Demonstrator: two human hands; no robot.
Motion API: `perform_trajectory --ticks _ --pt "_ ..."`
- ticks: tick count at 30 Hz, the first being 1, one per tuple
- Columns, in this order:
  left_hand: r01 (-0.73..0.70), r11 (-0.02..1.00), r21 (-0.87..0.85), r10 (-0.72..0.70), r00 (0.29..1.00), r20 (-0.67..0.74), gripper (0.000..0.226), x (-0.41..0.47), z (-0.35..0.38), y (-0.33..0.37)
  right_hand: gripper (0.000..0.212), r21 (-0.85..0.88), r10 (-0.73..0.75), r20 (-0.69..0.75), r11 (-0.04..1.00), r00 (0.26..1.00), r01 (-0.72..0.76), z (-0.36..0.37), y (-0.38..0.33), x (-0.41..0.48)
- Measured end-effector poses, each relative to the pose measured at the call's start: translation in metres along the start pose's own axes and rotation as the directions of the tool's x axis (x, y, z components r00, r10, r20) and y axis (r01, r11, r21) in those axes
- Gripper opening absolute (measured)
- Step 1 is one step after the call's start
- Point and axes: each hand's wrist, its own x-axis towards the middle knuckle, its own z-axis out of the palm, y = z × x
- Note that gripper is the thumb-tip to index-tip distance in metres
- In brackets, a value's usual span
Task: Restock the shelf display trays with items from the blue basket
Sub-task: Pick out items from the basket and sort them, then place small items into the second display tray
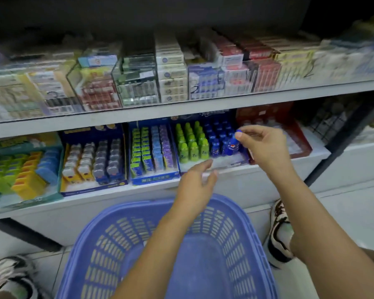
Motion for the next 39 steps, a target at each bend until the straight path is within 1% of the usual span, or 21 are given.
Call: perform_trajectory --ticks 1,2,3,5,7,9,11,19,22,25,27,29,30,31,32,33,34,35,37,38,39 --pt "-0.095 0.978 0.183 0.085 0.995 0.059 0.045 0.003 0.004 -0.002 0.013 -0.022 -0.01 -0.033 1.0 0.999 0.009 -0.005 0.008 0.006" --pt "-0.165 0.934 0.316 0.131 0.983 0.128 0.05 0.006 0.008 -0.005 0.013 -0.044 -0.018 -0.049 0.999 0.999 0.016 -0.008 0.016 0.01" --pt "-0.208 0.885 0.416 0.143 0.973 0.182 0.054 0.009 0.012 -0.009 0.012 -0.071 -0.028 -0.051 0.997 0.998 0.024 -0.008 0.023 0.012" --pt "-0.226 0.805 0.549 0.116 0.967 0.228 0.061 0.012 0.017 -0.016 0.008 -0.145 -0.056 -0.028 0.988 0.998 0.052 -0.003 0.036 0.013" --pt "-0.219 0.779 0.588 0.093 0.967 0.236 0.065 0.012 0.019 -0.023 0.008 -0.24 -0.096 -0.023 0.967 0.995 0.088 0.0 0.045 0.015" --pt "-0.218 0.791 0.571 0.091 0.966 0.243 0.067 0.011 0.019 -0.029 0.013 -0.32 -0.129 -0.046 0.941 0.991 0.108 -0.002 0.05 0.017" --pt "-0.222 0.803 0.553 0.101 0.965 0.241 0.068 0.01 0.018 -0.033 0.015 -0.346 -0.116 -0.053 0.934 0.992 0.091 -0.005 0.054 0.018" --pt "-0.184 0.859 0.477 0.087 0.972 0.218 0.064 0.016 0.017 -0.032 0.016 -0.471 -0.117 0.004 0.876 0.993 0.105 -0.001 0.064 0.019" --pt "-0.154 0.882 0.445 0.052 0.971 0.232 0.064 0.017 0.013 -0.026 0.018 -0.493 -0.121 0.019 0.862 0.992 0.115 0.001 0.061 0.018" --pt "-0.143 0.916 0.376 0.088 0.983 0.159 0.056 0.009 0.005 -0.018 0.022 -0.556 -0.069 0.081 0.825 0.994 0.103 -0.002 0.048 0.018" --pt "-0.147 0.935 0.322 0.129 0.989 0.077 0.044 -0.001 -0.004 -0.02 0.026 -0.594 -0.091 0.061 0.797 0.994 0.11 -0.003 0.039 0.012" --pt "-0.076 0.966 0.246 0.068 0.997 0.044 0.029 -0.017 -0.015 -0.033 0.023 -0.555 -0.128 0.059 0.82 0.99 0.139 0.008 0.03 -0.006" --pt "-0.012 0.973 0.231 -0.001 0.999 0.054 0.024 -0.027 -0.021 -0.045 0.019 -0.516 -0.111 0.113 0.842 0.987 0.154 0.02 0.027 -0.019" --pt "0.065 0.966 0.251 -0.086 0.994 0.074 0.021 -0.039 -0.026 -0.059 0.015 -0.484 -0.062 0.221 0.859 0.973 0.165 0.035 0.025 -0.036" --pt "0.145 0.943 0.299 -0.181 0.979 0.096 0.02 -0.051 -0.03 -0.075 0.012 -0.468 0.012 0.371 0.866 0.928 0.176 0.052 0.026 -0.055" --pt "0.219 0.903 0.369 -0.282 0.951 0.124 0.02 -0.065 -0.034 -0.094 0.012 -0.476 0.099 0.531 0.857 0.841 0.199 0.07 0.03 -0.077" --pt "0.284 0.849 0.446 -0.387 0.908 0.159 0.021 -0.079 -0.036 -0.115 0.014 -0.498 0.188 0.668 0.832 0.72 0.244 0.086 0.037 -0.099" --pt "0.332 0.783 0.526 -0.488 0.852 0.19 0.024 -0.095 -0.039 -0.134 0.018 -0.517 0.273 0.763 0.801 0.586 0.3 0.102 0.048 -0.122" --pt "0.407 0.641 0.651 -0.665 0.718 0.206 0.033 -0.124 -0.045 -0.175 0.028 -0.519 0.407 0.85 0.757 0.334 0.397 0.129 0.076 -0.165" --pt "0.407 0.576 0.709 -0.721 0.661 0.206 0.037 -0.137 -0.048 -0.192 0.032 -0.515 0.458 0.857 0.741 0.238 0.431 0.141 0.091 -0.183" --pt "0.384 0.52 0.763 -0.76 0.615 0.209 0.039 -0.148 -0.048 -0.207 0.037 -0.516 0.503 0.849 0.724 0.162 0.457 0.15 0.104 -0.198"
